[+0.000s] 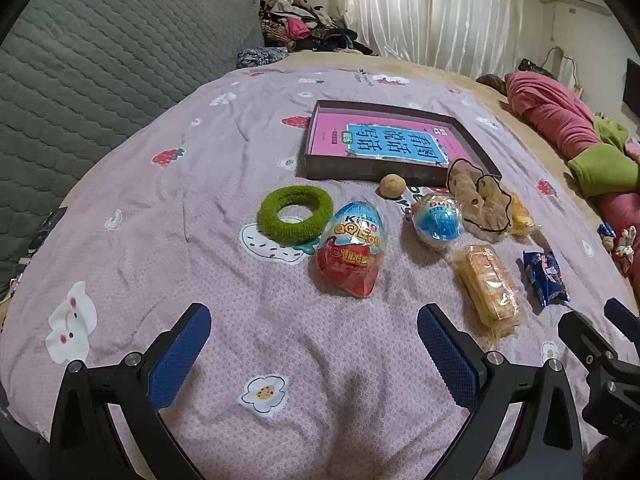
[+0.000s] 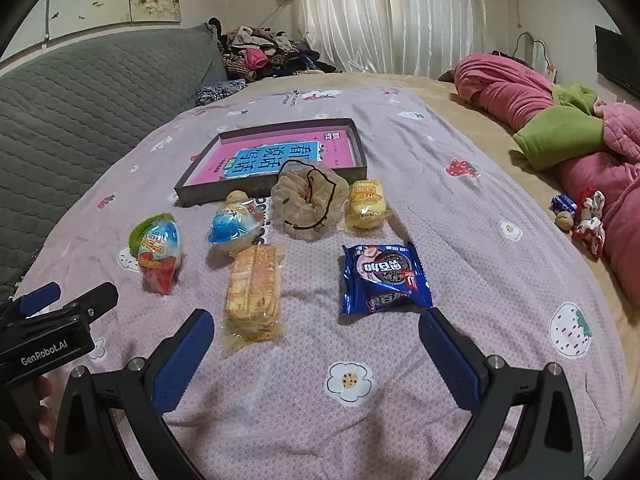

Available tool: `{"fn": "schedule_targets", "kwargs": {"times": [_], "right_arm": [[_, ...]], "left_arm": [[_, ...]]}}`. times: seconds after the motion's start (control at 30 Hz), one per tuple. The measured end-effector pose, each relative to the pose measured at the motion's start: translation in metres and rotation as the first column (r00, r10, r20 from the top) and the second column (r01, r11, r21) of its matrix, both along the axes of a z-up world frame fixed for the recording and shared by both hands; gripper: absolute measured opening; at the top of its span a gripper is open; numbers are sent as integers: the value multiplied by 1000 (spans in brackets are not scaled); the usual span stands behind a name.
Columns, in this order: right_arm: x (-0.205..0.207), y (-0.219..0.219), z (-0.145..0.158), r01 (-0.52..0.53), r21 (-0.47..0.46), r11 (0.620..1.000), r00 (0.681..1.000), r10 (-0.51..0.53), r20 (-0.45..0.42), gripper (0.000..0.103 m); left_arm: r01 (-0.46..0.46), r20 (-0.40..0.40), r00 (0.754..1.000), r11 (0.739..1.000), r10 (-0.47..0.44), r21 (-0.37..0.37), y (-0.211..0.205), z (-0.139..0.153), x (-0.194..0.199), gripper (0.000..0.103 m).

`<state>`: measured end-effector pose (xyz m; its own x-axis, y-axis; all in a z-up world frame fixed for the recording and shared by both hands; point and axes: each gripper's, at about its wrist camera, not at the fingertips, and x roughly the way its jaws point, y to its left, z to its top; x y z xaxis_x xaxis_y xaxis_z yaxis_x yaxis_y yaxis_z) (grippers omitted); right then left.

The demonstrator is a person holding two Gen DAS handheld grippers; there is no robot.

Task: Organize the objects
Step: 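Move both tools toward the King egg and the wafer pack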

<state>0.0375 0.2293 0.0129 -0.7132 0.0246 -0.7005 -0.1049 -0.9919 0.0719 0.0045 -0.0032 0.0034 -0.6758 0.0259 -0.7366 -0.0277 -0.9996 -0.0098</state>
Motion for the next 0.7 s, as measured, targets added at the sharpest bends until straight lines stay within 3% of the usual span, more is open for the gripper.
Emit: {"fn": "schedule_targets", "kwargs": {"times": [0.43, 0.7], "right_arm": [[-1, -11, 8, -26, 7, 1000, 1000, 26, -10, 103], [-9, -23, 11, -27, 76, 997, 1000, 28, -7, 103]], "left_arm": [[2, -12, 1000, 1000, -2, 13, -7, 6, -1, 103], [15, -7, 1000, 1000, -15, 11, -12, 4, -12, 103]]}}
